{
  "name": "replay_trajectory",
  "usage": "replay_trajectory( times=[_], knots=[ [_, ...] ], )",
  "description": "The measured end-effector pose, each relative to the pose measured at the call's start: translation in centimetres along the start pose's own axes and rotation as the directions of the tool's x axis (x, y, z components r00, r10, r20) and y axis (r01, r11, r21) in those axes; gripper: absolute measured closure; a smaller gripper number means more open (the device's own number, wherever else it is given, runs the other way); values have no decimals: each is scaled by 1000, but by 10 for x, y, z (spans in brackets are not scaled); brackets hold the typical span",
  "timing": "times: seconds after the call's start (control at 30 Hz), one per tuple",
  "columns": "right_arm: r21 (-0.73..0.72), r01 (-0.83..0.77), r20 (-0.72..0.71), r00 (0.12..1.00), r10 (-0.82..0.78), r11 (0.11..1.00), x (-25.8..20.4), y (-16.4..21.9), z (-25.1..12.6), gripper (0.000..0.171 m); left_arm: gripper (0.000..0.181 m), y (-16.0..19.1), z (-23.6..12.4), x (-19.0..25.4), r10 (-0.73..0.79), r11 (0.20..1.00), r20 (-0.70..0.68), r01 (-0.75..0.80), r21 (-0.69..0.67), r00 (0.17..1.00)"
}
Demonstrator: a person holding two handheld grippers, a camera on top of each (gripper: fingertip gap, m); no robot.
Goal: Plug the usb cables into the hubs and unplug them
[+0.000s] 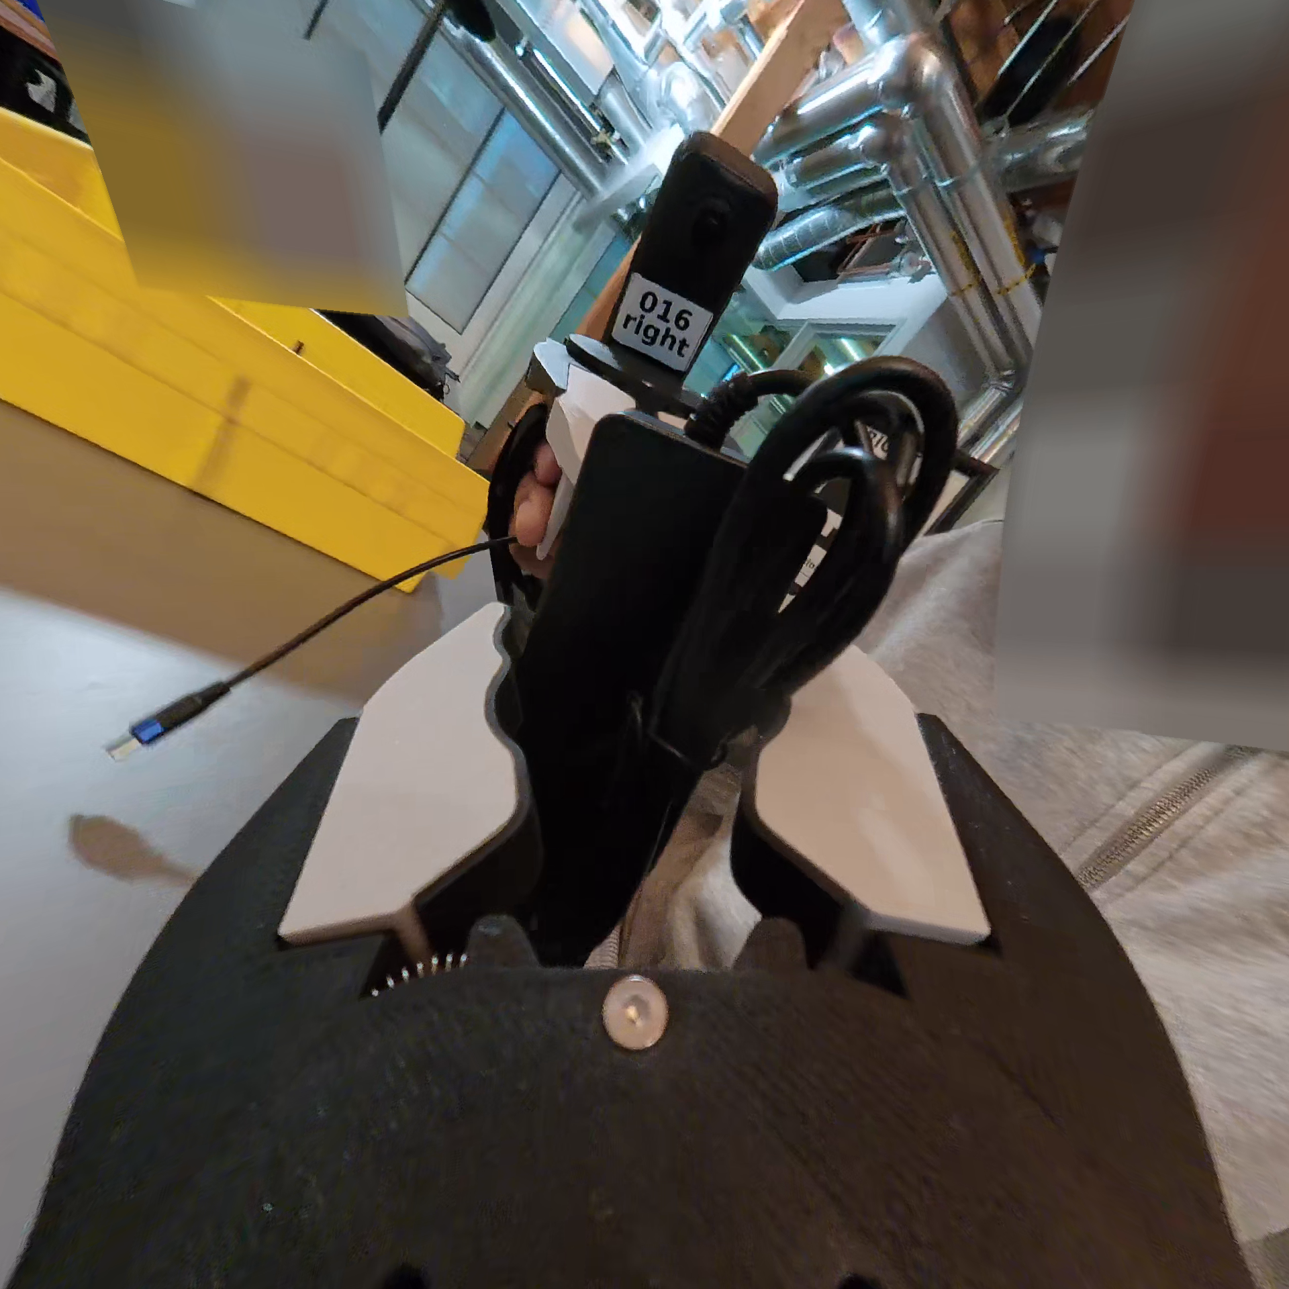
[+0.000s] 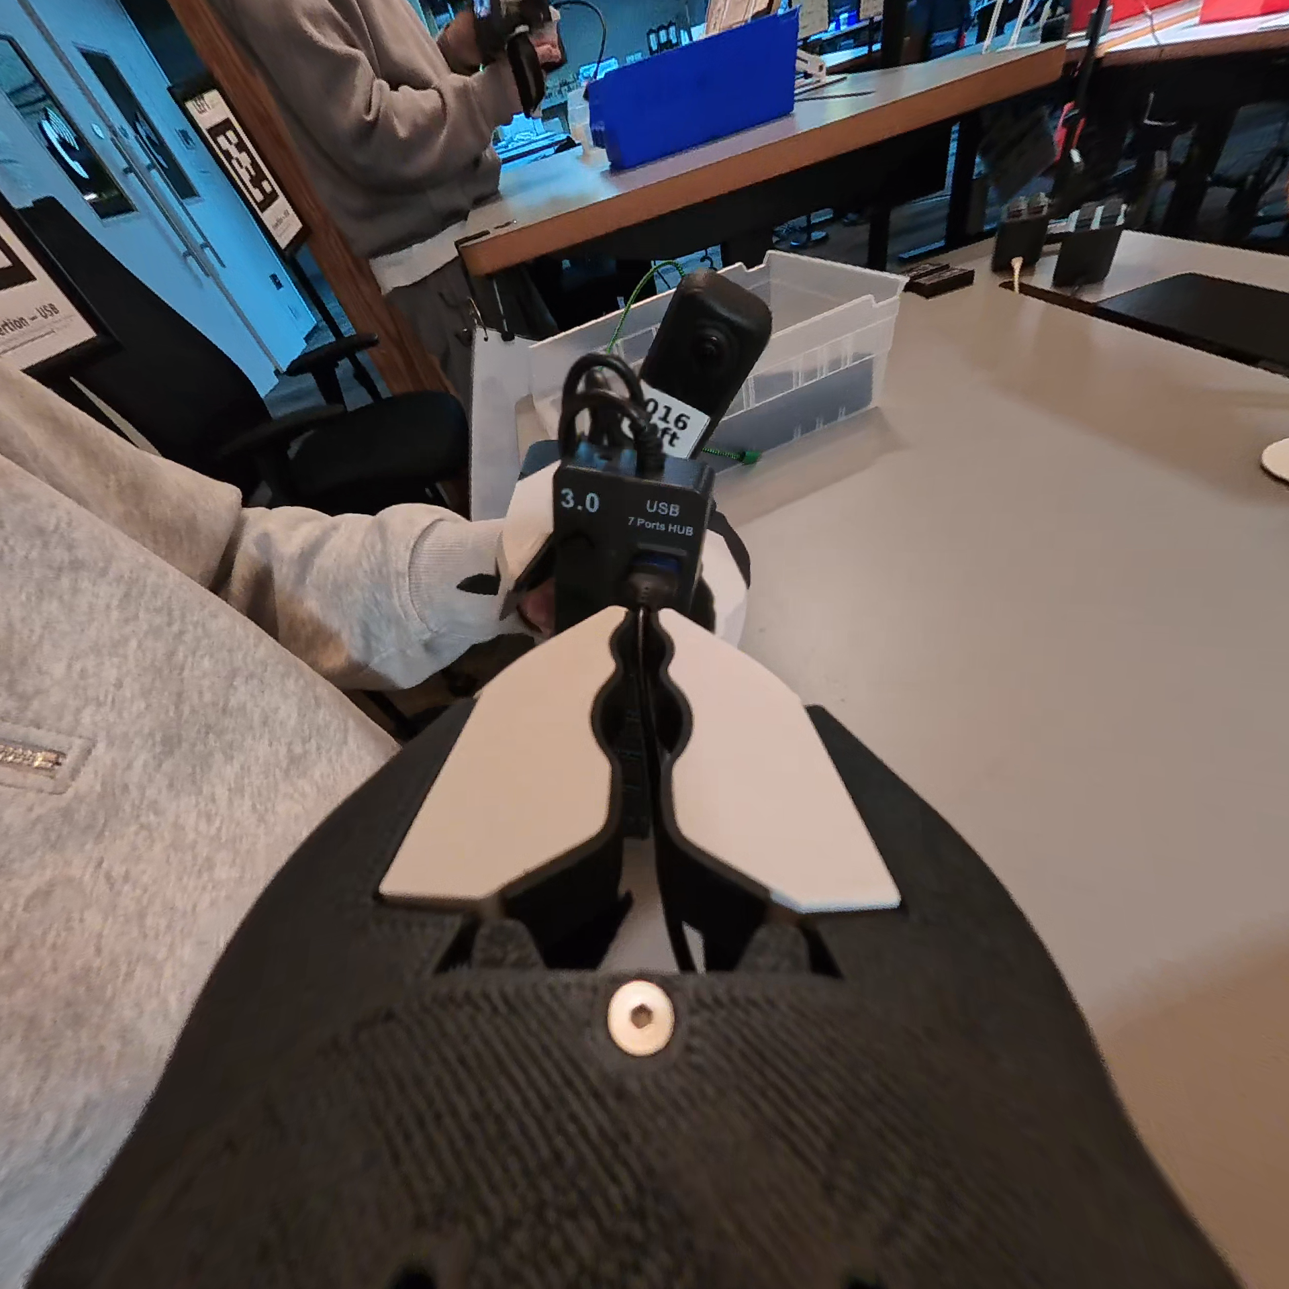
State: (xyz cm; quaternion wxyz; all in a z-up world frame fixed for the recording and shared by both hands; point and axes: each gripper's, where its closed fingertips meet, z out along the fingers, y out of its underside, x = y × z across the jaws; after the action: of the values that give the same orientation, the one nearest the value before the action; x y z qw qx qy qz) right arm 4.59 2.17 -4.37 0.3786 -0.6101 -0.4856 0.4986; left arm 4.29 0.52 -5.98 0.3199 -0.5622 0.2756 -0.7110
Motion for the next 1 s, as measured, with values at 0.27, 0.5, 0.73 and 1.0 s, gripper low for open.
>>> replay_trajectory(
  times=[0.27,0.5,0.73,1.0],
  knots=[
    [24,-7,-3,1000,7,1000,0,-4,-1,168,116,-6,1,0,74,997,43,-75,31,996],
    [20,11,-24,1000,-10,1000,1,-3,1,168,117,-14,-3,-2,137,988,116,-144,49,984],
    [56,-19,-49,999,21,998,9,-5,-1,168,117,-13,-1,-7,154,986,149,-163,46,977],
    [79,19,-118,993,-10,997,16,-8,0,149,118,-15,-3,-7,187,980,184,-197,36,965]
  ],
)
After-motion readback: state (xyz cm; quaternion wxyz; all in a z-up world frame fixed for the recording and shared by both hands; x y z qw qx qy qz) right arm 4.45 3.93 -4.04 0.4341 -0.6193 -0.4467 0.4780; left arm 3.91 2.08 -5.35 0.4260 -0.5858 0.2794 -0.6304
